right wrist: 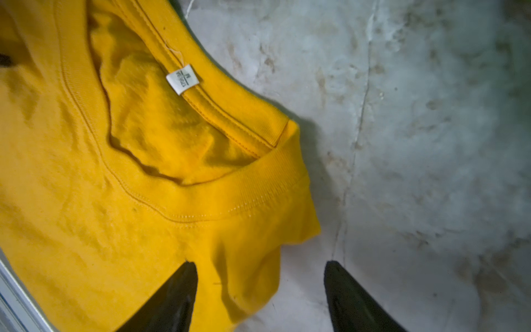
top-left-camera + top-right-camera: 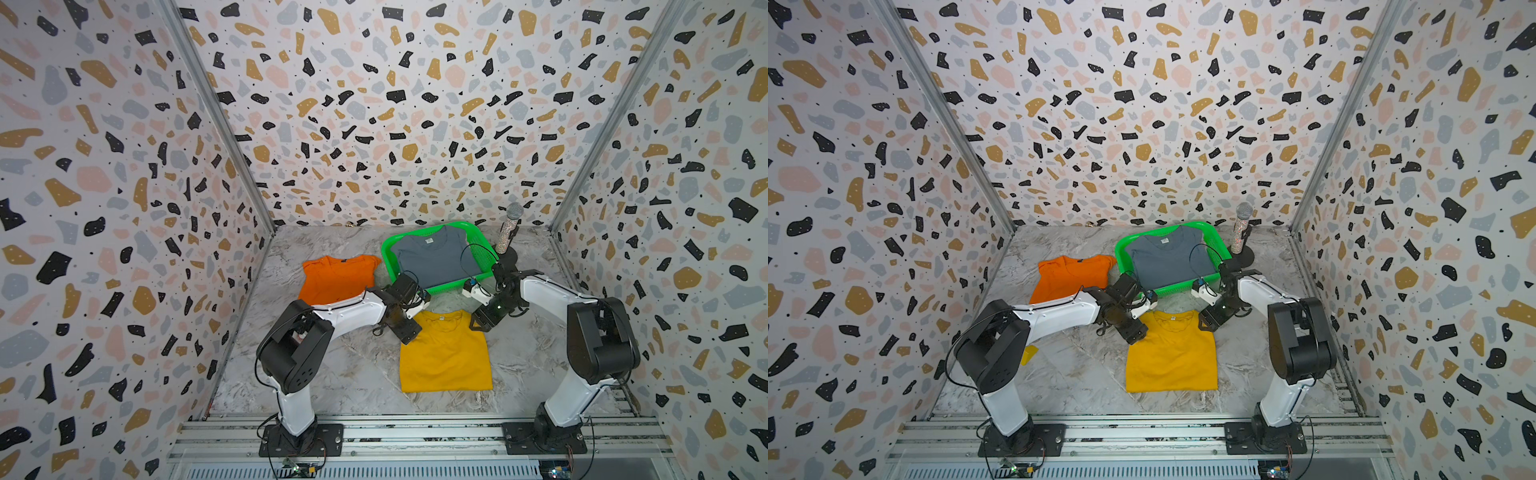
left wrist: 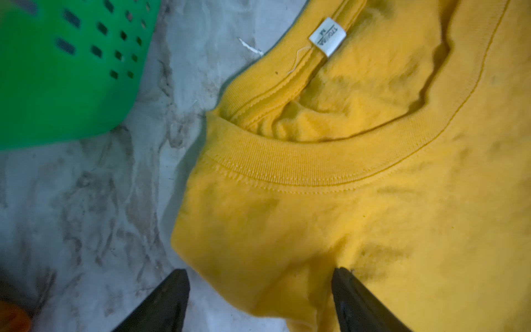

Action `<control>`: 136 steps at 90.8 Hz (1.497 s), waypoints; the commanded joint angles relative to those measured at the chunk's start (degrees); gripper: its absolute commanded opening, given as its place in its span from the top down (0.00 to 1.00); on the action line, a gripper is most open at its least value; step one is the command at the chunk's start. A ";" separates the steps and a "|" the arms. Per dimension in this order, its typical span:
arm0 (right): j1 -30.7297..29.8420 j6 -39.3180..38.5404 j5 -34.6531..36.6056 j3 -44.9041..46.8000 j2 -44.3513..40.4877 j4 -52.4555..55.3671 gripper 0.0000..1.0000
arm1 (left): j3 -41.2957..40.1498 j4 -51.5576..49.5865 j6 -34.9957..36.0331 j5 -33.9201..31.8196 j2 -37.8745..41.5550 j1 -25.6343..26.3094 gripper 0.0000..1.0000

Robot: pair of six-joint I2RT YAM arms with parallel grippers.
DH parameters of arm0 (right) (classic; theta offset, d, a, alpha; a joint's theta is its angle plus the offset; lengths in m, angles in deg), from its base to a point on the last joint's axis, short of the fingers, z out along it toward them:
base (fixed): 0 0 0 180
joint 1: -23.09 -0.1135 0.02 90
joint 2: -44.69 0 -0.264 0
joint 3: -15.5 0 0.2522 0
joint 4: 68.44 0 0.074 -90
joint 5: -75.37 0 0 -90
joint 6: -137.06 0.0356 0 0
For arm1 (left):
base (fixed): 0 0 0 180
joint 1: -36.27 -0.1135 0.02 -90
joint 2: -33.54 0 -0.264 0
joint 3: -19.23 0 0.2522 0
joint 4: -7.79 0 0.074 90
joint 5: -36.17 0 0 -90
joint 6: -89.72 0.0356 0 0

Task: Put the folded t-shirts into the basket
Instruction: Pick up the T-shirt from the center of the board.

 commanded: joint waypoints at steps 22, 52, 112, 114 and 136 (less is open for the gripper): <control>-3.31 -2.87 2.10 1.36 1.36 -0.26 0.36 | -1.85 3.08 -2.34 1.68 -2.13 0.38 0.24; -5.33 -3.74 3.45 1.65 3.51 -0.40 0.51 | -4.84 6.54 -3.96 2.67 -2.85 0.67 0.40; -5.25 0.33 1.43 5.33 -8.02 -7.53 1.00 | -6.99 10.06 -6.34 11.04 2.93 -0.91 1.00; -5.25 0.38 1.38 5.32 -8.44 -7.49 1.00 | -6.95 10.07 -6.35 11.32 3.40 -0.98 1.00; -5.25 -0.06 1.85 5.82 -14.51 -7.48 1.00 | -7.41 11.29 -5.26 13.29 8.73 -1.59 1.00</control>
